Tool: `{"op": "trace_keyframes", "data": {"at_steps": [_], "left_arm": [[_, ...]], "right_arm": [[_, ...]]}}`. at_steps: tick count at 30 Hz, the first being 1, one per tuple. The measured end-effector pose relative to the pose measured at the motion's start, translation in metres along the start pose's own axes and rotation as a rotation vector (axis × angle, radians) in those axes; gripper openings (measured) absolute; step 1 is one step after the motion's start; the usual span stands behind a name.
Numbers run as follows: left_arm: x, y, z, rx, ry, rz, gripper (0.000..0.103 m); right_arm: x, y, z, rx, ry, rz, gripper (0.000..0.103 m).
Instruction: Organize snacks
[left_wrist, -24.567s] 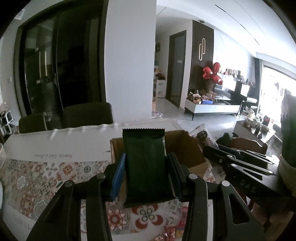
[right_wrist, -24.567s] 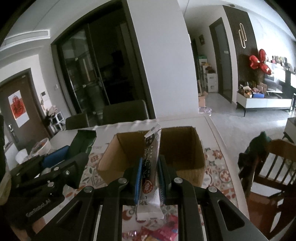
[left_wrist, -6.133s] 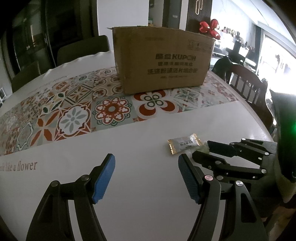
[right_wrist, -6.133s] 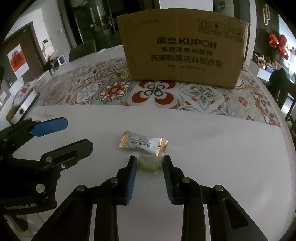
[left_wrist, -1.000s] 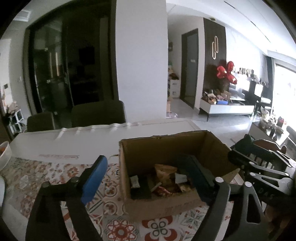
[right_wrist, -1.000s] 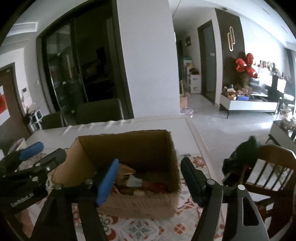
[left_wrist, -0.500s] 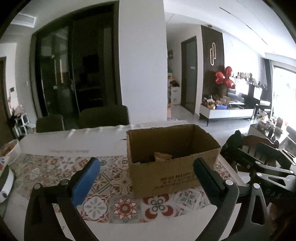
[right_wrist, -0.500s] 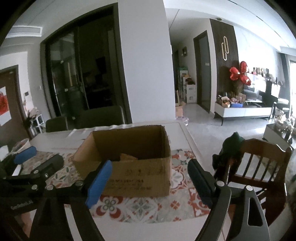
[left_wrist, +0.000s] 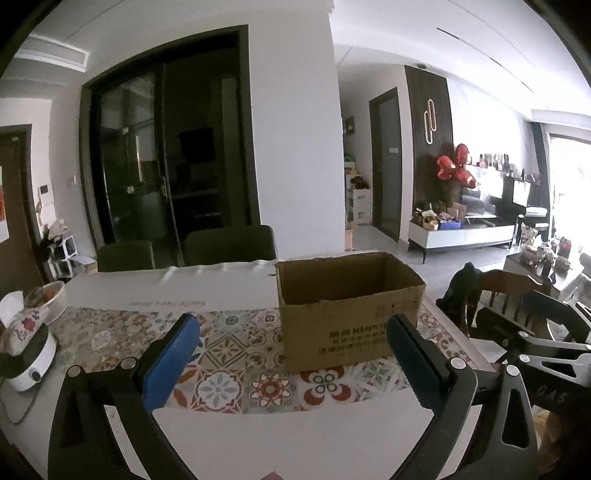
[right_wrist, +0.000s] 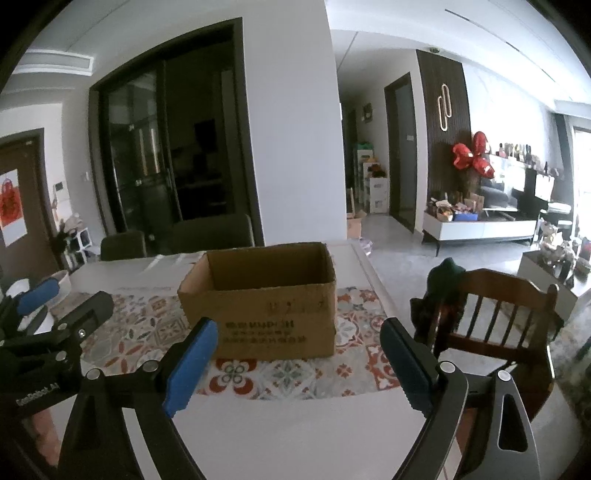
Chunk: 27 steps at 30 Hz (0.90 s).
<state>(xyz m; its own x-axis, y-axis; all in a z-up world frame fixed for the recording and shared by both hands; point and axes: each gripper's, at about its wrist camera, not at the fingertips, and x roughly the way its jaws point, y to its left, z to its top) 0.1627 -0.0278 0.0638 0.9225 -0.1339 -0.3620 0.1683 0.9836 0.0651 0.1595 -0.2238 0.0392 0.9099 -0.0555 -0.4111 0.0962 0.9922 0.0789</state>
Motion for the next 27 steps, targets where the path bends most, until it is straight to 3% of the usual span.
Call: {"op": "trace_keyframes", "data": {"at_steps": [10,27], "left_arm": [[-0.039,0.000,-0.009,-0.007,-0.024,0.012,0.103],[-0.079,-0.006,-0.012,0.008,-0.056,0.029,0.103]], "right_arm": [[-0.046,0.010,-0.011,-0.043,-0.033,-0.011,0.090],[-0.085,0.010,-0.016,-0.055,-0.075,0.000,0.090]]}}
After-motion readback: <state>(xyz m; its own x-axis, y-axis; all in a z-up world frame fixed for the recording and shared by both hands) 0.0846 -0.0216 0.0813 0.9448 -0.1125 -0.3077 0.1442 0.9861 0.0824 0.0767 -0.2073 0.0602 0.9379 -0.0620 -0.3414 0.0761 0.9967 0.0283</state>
